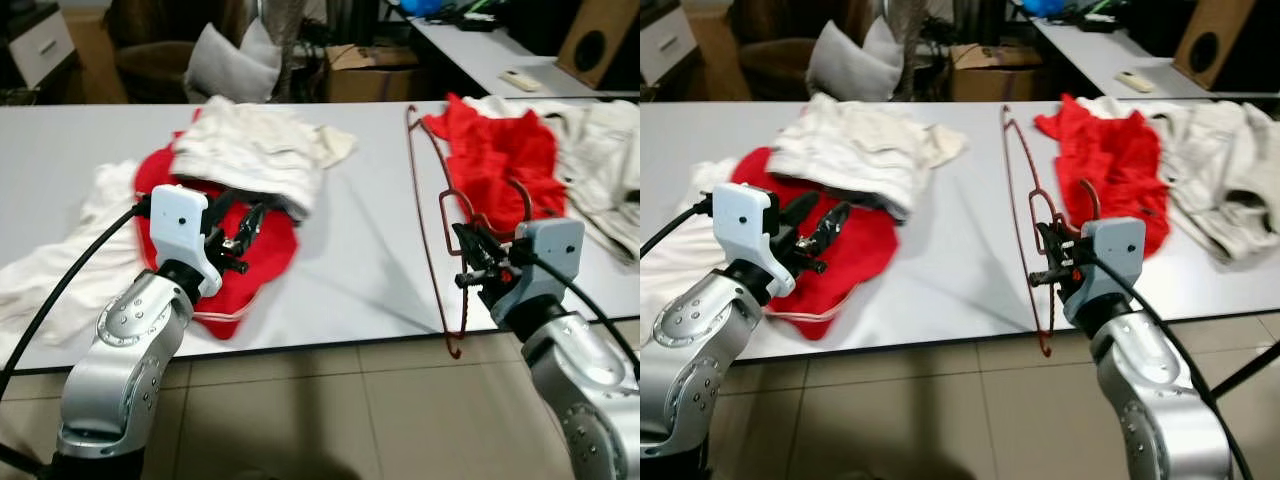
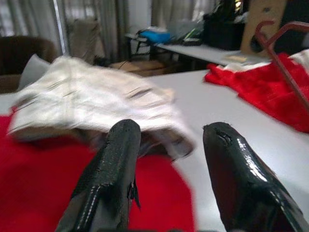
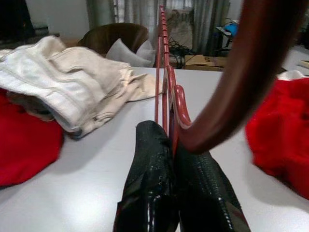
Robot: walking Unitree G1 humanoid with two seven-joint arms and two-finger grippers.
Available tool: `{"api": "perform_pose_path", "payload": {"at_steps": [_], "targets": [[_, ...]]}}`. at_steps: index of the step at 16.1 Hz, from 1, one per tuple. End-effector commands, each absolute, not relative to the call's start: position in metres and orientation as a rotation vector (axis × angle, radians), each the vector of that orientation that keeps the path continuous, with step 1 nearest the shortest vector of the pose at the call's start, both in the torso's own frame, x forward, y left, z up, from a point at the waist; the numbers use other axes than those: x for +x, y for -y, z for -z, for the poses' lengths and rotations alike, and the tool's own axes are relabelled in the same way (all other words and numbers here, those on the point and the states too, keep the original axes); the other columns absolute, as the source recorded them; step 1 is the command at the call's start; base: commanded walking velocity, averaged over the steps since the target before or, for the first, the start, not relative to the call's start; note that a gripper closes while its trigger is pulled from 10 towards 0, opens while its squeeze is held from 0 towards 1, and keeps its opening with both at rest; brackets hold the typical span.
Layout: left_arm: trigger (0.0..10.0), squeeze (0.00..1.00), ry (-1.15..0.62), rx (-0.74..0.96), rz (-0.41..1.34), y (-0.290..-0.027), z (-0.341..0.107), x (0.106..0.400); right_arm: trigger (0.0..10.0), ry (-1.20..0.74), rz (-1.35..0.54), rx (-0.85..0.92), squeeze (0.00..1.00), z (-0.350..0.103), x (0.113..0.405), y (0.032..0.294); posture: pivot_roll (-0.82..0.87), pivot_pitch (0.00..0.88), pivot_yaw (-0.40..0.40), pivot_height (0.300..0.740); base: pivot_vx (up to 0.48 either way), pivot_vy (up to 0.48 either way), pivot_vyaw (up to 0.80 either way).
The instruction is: Hang hanger
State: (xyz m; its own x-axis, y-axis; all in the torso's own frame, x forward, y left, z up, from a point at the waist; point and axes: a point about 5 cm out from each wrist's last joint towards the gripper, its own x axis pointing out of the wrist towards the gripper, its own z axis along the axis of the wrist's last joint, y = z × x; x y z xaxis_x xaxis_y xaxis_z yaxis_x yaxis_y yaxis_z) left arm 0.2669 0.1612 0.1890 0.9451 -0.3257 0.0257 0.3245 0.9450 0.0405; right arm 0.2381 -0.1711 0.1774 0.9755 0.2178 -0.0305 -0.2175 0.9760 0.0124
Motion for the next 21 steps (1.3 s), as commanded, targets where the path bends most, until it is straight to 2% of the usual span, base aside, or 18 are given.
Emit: {"api": "perform_pose_path", "payload": {"at_steps": [1,15,21], "targets": [[10.0,0.00,0.036,0.058,0.332,-0.159,-0.190,0.264,10.0,-0.015,-0.217,-0.003,0.00,-0.179,0.238,0.170,-0.09,0.027,0.002,0.740,0.000,0.416,0.00],[10.0,0.00,0.014,0.070,0.364,-0.145,-0.182,0.261,10.0,-0.010,-0.129,0.004,0.00,-0.178,0.236,0.179,-0.11,0.020,0.005,0.740,0.000,0.417,0.00],[10.0,0.00,0.026,0.101,0.348,-0.142,-0.183,0.269,10.0,-0.010,-0.154,-0.011,0.00,-0.179,0.239,0.175,-0.12,0.008,0.001,0.740,0.000,-0.400,0.00]]}}
